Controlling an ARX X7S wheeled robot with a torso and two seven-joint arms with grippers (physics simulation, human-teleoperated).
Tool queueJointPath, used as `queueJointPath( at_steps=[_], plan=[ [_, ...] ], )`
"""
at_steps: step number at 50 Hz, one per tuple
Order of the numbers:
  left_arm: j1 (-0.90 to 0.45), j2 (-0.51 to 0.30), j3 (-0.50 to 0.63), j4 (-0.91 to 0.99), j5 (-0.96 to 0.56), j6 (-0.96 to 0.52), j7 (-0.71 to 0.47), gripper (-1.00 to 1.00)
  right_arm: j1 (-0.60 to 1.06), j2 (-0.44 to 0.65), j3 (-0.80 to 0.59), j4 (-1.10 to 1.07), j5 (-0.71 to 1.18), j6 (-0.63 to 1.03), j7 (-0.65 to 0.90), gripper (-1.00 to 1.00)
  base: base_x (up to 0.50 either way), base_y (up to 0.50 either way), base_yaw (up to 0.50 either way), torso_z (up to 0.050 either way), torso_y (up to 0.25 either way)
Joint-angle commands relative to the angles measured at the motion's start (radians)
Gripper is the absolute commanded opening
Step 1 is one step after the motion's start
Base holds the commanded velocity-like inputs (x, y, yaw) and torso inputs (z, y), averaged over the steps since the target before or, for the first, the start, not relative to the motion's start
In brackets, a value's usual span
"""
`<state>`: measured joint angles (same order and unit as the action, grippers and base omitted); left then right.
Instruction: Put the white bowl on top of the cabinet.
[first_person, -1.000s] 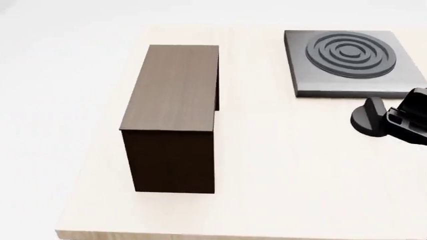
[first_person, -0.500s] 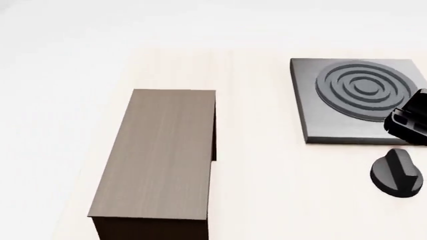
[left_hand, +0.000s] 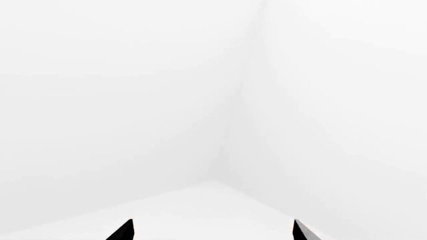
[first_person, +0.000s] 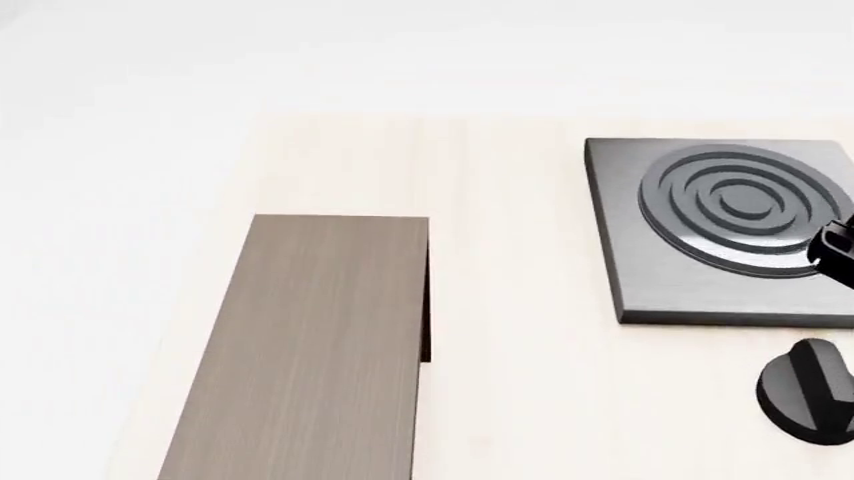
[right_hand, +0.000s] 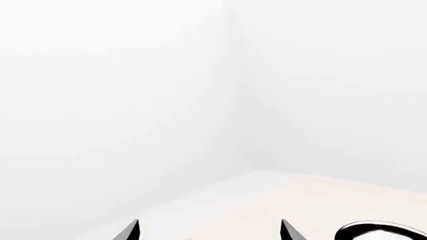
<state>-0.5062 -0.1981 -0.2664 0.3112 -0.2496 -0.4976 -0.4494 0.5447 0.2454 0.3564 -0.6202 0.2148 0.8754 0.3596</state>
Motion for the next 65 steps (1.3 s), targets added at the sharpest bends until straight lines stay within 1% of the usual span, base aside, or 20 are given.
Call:
queueJointPath(
  at_steps=[1,5,14,18,24,36,38,40,45,52,65],
  plan=[
    [0.002,-0.004,0.003,-0.001,-0.005,0.003,-0.004,1.0,-0.005,0.015,-0.002,0.044,-0.06,-0.018,0.059,1.0,0.0,0.0,0.0,0.0,0.0],
    [0.003,-0.006,0.004,-0.001,-0.006,0.003,-0.007,1.0,-0.001,0.013,0.015,0.06,-0.084,-0.011,0.096,1.0,0.0,0.0,0.0,0.0,0.0],
    [0.004,-0.009,0.005,0.002,-0.011,0.001,-0.012,1.0,-0.01,0.026,0.016,0.091,-0.111,-0.015,0.122,1.0,0.0,0.0,0.0,0.0,0.0],
    [0.004,-0.009,0.007,-0.002,-0.012,0.003,-0.013,1.0,-0.004,0.032,0.022,0.106,-0.146,0.005,0.166,1.0,0.0,0.0,0.0,0.0,0.0],
    [0.004,-0.011,0.011,-0.004,-0.012,0.005,-0.017,1.0,-0.013,0.042,0.023,0.127,-0.187,-0.01,0.207,1.0,0.0,0.0,0.0,0.0,0.0],
    [0.002,-0.015,0.014,-0.008,-0.016,0.008,-0.023,1.0,-0.015,0.045,0.048,0.155,-0.206,-0.002,0.241,1.0,0.0,0.0,0.0,0.0,0.0],
    [0.002,-0.015,0.015,-0.008,-0.016,0.008,-0.024,1.0,-0.007,0.044,0.053,0.157,-0.209,0.031,0.25,1.0,0.0,0.0,0.0,0.0,0.0],
    [0.002,-0.015,0.017,-0.012,-0.016,0.01,-0.025,1.0,0.014,0.03,0.09,0.149,-0.18,0.092,0.24,1.0,0.0,0.0,0.0,0.0,0.0],
    [0.003,-0.017,0.018,-0.012,-0.018,0.011,-0.026,1.0,0.028,0.02,0.119,0.149,-0.161,0.13,0.236,1.0,0.0,0.0,0.0,0.0,0.0],
    [0.003,-0.02,0.019,-0.012,-0.021,0.011,-0.029,1.0,0.059,0.016,0.159,0.161,-0.113,0.242,0.205,1.0,0.0,0.0,0.0,0.0,0.0],
    [0.006,-0.023,0.024,-0.014,-0.026,0.013,-0.033,1.0,0.063,0.013,0.184,0.197,-0.106,0.245,0.208,1.0,0.0,0.0,0.0,0.0,0.0]
  ],
)
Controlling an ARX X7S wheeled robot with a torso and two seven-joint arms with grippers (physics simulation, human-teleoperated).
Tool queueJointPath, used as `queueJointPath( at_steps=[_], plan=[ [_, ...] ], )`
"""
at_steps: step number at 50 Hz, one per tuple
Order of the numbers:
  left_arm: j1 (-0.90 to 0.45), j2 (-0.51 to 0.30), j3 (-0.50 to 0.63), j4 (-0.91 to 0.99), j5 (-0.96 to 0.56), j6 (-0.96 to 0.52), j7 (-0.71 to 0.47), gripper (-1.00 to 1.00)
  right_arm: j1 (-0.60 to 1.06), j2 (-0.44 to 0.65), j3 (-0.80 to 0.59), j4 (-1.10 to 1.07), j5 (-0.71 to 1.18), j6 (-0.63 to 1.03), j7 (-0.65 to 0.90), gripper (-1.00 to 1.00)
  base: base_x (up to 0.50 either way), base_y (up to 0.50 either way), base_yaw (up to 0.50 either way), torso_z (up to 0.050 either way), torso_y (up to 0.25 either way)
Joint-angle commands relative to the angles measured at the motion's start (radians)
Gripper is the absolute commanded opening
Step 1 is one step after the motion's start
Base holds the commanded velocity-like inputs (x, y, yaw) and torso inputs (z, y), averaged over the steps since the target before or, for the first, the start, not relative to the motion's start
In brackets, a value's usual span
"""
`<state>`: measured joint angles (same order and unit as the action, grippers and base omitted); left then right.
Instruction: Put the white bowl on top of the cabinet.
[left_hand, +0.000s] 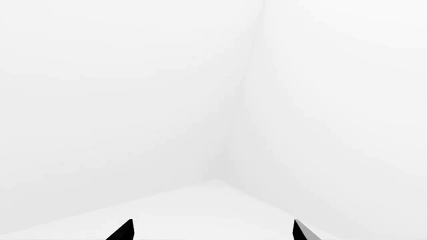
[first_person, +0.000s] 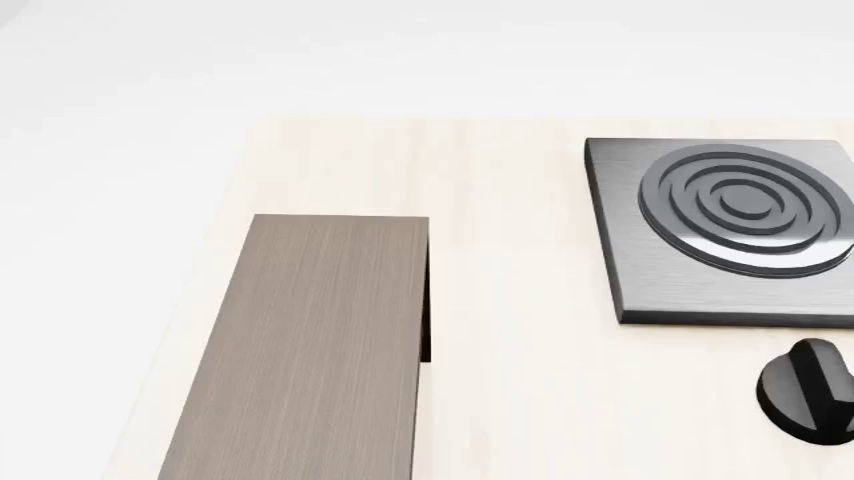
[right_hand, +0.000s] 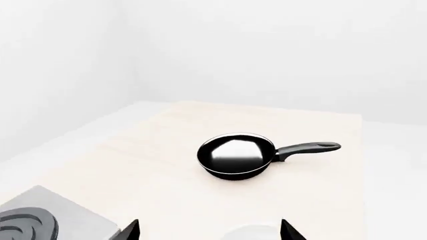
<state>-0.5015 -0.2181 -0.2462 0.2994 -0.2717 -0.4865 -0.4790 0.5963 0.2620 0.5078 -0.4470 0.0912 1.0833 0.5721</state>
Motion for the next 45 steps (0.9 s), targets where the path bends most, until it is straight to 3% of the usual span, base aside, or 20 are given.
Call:
queueJointPath(
  at_steps=[1,11,45],
  plan=[
    [0.001,-0.003,0.004,-0.003,-0.004,0.002,-0.004,1.0,0.011,-0.003,0.035,0.025,0.017,0.037,-0.004,1.0,0.0,0.0,0.0,0.0,0.0],
    [0.004,-0.005,0.009,-0.004,-0.006,0.005,-0.008,1.0,0.026,-0.013,0.109,0.032,0.024,0.067,0.015,1.0,0.0,0.0,0.0,0.0,0.0],
    [0.005,-0.014,0.016,-0.01,-0.019,0.012,-0.02,1.0,-0.038,0.029,0.113,0.038,-0.064,0.015,0.097,1.0,0.0,0.0,0.0,0.0,0.0]
  ],
)
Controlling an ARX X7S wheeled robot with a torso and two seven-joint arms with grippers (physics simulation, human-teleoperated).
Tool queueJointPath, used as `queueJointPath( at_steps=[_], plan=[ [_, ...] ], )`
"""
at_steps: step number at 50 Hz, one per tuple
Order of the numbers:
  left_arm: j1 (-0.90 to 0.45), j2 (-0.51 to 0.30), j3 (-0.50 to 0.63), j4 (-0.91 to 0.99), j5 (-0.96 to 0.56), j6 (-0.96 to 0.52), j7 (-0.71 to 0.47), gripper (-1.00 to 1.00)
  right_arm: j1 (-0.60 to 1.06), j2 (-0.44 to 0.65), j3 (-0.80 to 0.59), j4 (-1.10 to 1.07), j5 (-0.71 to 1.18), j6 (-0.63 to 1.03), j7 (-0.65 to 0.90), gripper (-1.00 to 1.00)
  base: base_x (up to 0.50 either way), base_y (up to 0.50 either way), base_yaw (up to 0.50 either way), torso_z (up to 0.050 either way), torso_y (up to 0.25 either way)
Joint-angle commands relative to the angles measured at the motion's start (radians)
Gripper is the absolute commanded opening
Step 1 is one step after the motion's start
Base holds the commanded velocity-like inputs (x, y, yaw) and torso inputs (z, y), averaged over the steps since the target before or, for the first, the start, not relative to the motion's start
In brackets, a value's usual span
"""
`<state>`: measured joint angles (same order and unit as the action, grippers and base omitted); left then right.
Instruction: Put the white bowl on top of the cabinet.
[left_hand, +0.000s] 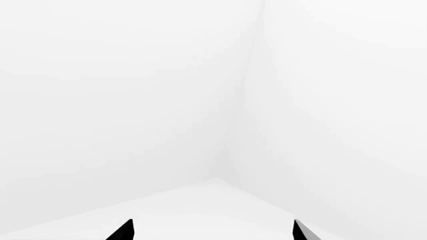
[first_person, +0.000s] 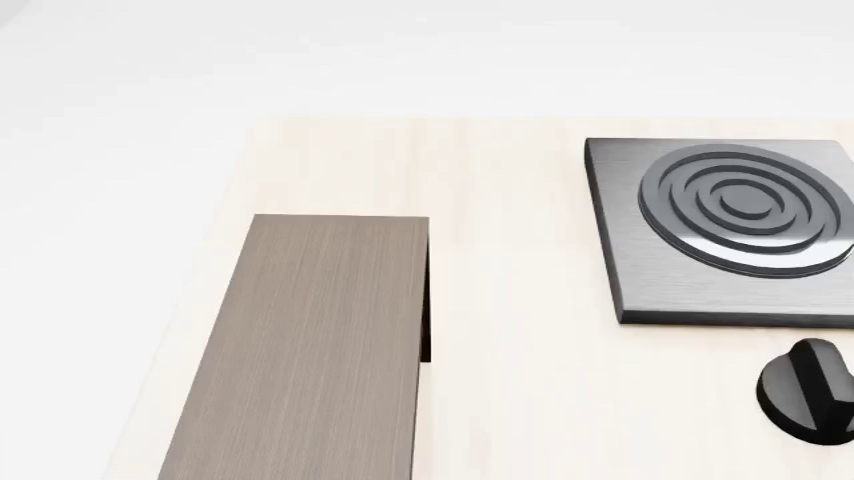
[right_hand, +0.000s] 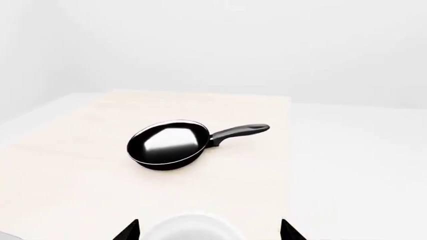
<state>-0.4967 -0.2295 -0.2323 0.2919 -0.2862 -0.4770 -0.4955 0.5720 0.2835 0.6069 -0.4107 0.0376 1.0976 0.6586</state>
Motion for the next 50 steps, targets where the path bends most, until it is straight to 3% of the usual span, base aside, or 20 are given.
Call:
queueJointPath(
  at_steps=[1,28,50],
  plan=[
    [0.001,-0.003,0.002,-0.002,-0.004,0.003,-0.004,1.0,-0.015,0.011,0.018,0.001,-0.009,0.009,0.008,1.0,0.0,0.0,0.0,0.0,0.0],
    [0.003,-0.01,0.011,-0.008,-0.01,0.009,-0.013,1.0,0.031,-0.028,0.274,0.024,0.13,0.076,-0.091,1.0,0.0,0.0,0.0,0.0,0.0],
    [0.005,-0.015,0.021,-0.004,-0.016,0.007,-0.021,1.0,0.027,0.006,0.269,0.096,0.099,0.007,-0.071,1.0,0.0,0.0,0.0,0.0,0.0]
  ],
)
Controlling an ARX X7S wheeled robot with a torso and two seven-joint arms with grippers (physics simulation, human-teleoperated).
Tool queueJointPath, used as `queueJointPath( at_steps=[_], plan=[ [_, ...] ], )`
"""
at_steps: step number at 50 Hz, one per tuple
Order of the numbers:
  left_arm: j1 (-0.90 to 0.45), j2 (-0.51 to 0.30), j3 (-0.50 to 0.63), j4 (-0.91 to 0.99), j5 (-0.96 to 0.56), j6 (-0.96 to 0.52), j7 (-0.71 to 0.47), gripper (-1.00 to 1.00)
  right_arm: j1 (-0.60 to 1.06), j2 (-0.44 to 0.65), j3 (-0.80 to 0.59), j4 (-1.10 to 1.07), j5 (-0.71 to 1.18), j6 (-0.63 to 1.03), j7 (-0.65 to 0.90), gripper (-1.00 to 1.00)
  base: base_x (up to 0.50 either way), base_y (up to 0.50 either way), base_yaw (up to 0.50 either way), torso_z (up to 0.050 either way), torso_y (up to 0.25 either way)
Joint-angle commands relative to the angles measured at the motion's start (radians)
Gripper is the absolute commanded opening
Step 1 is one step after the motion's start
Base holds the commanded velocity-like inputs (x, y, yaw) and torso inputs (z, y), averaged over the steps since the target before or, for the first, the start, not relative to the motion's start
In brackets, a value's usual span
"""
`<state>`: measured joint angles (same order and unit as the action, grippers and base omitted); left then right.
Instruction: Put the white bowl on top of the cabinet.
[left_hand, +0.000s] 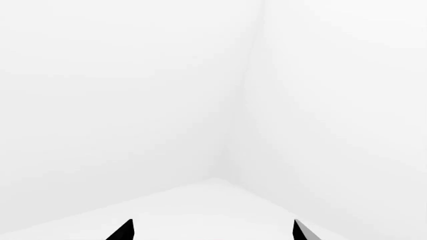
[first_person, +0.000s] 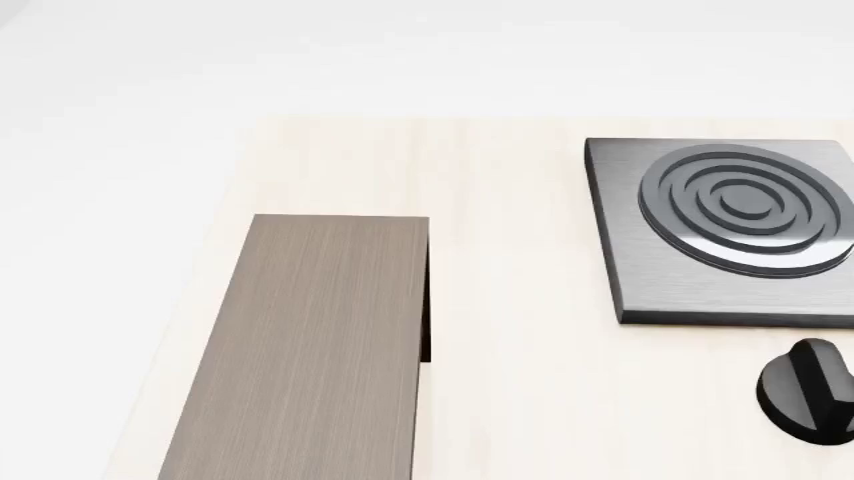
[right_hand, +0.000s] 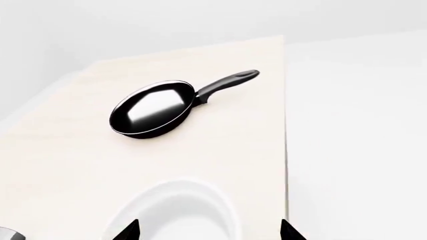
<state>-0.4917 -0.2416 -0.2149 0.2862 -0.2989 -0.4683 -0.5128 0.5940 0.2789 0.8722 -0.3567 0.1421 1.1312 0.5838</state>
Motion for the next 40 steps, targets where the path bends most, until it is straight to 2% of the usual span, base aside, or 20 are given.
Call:
queueJointPath(
  at_steps=[1,40],
  plan=[
    [0.001,-0.003,0.005,0.0,-0.003,0.0,-0.004,1.0,0.007,0.014,-0.001,0.052,-0.008,-0.032,0.004,1.0,0.0,0.0,0.0,0.0,0.0],
    [0.006,-0.012,0.014,-0.008,-0.014,0.012,-0.013,1.0,0.039,0.031,-0.015,0.302,-0.015,-0.168,-0.005,1.0,0.0,0.0,0.0,0.0,0.0]
  ],
)
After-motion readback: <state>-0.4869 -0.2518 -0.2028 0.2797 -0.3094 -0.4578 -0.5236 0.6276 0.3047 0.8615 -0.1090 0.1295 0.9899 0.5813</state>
